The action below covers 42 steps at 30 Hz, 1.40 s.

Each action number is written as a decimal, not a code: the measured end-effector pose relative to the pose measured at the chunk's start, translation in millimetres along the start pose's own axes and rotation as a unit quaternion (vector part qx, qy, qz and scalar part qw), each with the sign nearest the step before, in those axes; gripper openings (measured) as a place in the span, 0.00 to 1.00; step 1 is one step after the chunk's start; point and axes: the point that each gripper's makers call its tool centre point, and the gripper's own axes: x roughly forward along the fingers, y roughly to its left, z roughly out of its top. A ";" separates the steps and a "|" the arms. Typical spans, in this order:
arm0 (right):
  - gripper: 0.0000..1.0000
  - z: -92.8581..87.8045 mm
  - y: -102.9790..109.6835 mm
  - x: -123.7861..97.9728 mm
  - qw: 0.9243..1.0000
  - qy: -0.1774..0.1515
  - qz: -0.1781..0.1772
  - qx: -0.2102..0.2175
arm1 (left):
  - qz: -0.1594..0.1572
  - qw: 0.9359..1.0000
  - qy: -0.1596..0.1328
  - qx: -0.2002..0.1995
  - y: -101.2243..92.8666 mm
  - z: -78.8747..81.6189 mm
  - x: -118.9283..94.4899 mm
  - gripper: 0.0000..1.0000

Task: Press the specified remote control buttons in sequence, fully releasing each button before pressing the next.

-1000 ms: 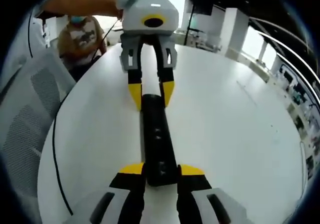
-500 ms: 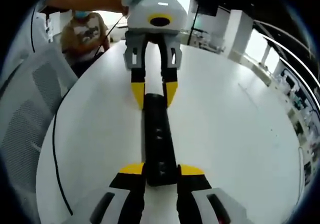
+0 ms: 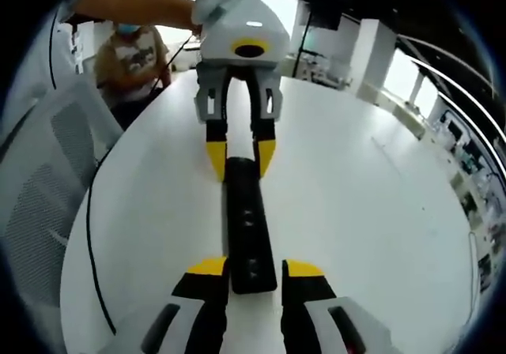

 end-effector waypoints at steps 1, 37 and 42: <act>0.22 0.5 0.1 -0.6 1.000 0.000 0.000 0.000 | 0.000 1.000 0.000 0.000 0.0 0.0 0.0 0.23; 0.10 5.7 4.6 -23.0 0.998 0.031 -0.020 -0.058 | -0.003 1.000 -0.004 0.000 -0.2 0.3 -0.8 0.23; 0.06 2.6 5.1 -23.6 0.997 0.043 -0.014 -0.066 | -0.003 1.000 -0.003 0.000 0.2 0.1 -0.8 0.23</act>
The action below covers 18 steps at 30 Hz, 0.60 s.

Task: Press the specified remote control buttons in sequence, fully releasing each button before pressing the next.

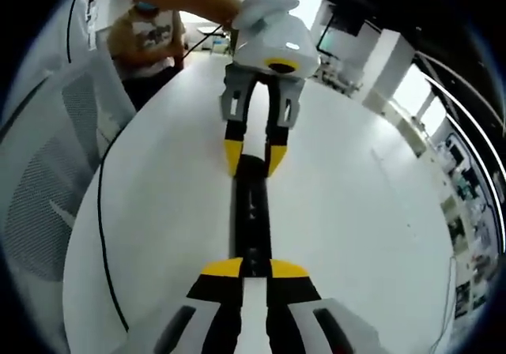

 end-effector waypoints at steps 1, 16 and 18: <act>0.06 -0.3 -0.1 -0.2 1.000 0.002 0.000 -0.002 | 0.000 1.000 0.000 0.000 0.0 0.0 0.0 0.23; 0.00 -7.4 1.1 -2.6 0.999 0.032 0.006 -0.023 | 0.001 1.000 0.004 0.003 -0.1 0.1 -0.1 0.23; 0.00 -8.1 1.7 -2.6 0.999 0.035 0.009 -0.021 | 0.001 1.000 0.005 0.002 -0.1 0.1 -0.1 0.23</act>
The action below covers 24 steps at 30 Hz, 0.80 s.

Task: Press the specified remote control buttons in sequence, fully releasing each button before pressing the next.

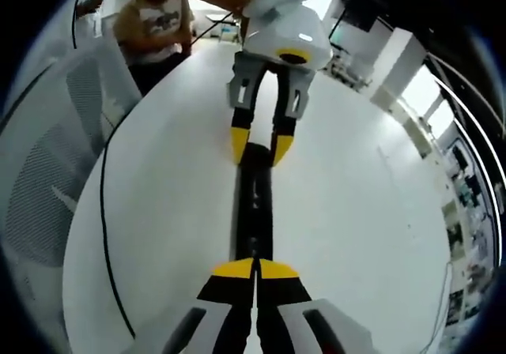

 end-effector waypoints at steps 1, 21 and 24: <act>0.00 0.2 0.3 0.0 1.000 0.001 0.002 -0.001 | 0.000 1.000 0.000 -0.001 0.0 0.0 0.0 0.23; 0.00 -1.9 -4.9 1.5 0.999 0.034 0.028 0.011 | 0.002 1.000 -0.001 -0.001 -0.9 0.3 0.6 0.23; 0.00 -2.0 -6.3 2.1 0.998 0.041 0.035 0.021 | 0.002 1.000 0.001 0.000 -0.9 0.2 0.6 0.23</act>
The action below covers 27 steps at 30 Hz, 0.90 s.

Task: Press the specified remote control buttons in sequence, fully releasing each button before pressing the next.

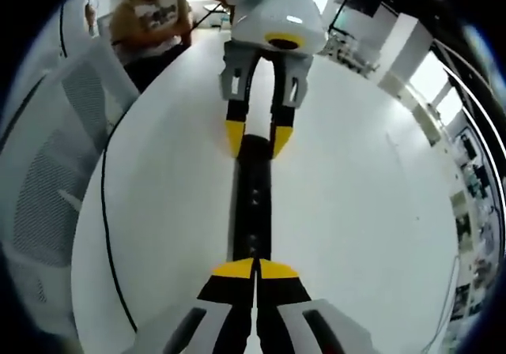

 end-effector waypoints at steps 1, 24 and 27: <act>0.00 0.7 -0.2 0.6 1.000 0.002 0.006 0.005 | 0.000 1.000 0.000 0.000 0.0 0.0 0.0 0.23; 0.00 -2.9 2.4 15.0 0.999 0.035 0.034 0.002 | 0.000 1.000 -0.005 0.001 1.3 -1.3 -0.6 0.23; 0.00 -2.6 1.9 16.7 0.999 0.036 0.036 0.000 | 0.000 1.000 -0.005 0.001 1.4 -1.5 -0.7 0.23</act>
